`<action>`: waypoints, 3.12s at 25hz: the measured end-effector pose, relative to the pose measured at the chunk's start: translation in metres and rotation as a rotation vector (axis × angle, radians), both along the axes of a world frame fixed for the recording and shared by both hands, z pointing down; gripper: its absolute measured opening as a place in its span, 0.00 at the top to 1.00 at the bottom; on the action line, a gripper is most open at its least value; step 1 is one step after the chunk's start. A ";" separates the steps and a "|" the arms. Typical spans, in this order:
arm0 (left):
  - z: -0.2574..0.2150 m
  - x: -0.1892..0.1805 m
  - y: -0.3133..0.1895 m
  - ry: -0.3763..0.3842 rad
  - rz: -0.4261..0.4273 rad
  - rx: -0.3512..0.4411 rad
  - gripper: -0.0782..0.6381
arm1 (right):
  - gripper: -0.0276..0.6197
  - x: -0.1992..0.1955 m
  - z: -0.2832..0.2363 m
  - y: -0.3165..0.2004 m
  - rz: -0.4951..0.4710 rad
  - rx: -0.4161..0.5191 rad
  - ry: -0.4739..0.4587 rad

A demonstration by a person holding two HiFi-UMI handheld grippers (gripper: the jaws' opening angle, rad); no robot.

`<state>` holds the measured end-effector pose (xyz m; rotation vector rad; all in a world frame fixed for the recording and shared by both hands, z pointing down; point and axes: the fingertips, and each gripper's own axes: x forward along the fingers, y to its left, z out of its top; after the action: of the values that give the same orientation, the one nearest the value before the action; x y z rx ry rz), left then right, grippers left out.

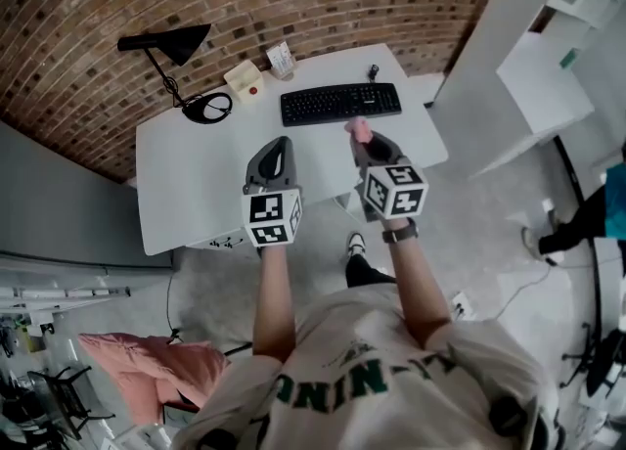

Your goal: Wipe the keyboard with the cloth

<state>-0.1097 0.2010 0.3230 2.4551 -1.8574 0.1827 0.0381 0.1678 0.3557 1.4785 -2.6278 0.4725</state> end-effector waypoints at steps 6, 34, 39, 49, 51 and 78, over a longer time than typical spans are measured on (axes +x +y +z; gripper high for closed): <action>-0.011 0.022 -0.099 0.016 -0.026 -0.033 0.89 | 0.91 0.019 -0.015 -0.100 -0.059 -0.032 0.003; 0.076 0.007 -0.248 0.041 0.037 -0.151 0.89 | 0.91 0.004 0.076 -0.264 -0.142 -0.228 0.077; 0.102 -0.003 -0.284 0.036 0.028 -0.162 0.89 | 0.91 -0.018 0.105 -0.300 -0.168 -0.282 0.094; 0.145 -0.043 -0.282 0.111 -0.053 -0.232 0.89 | 0.91 -0.090 0.190 -0.285 -0.303 -0.479 0.119; 0.151 -0.052 -0.283 0.116 -0.068 -0.239 0.89 | 0.91 -0.108 0.204 -0.284 -0.341 -0.508 0.134; 0.188 -0.102 -0.289 0.127 -0.220 -0.287 0.89 | 0.91 -0.209 0.309 -0.293 -0.668 -0.468 0.565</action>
<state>-0.2118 -0.0883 0.5109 2.0141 -1.8802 0.2554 -0.1713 -0.1248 0.6643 0.4534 -2.1570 0.4578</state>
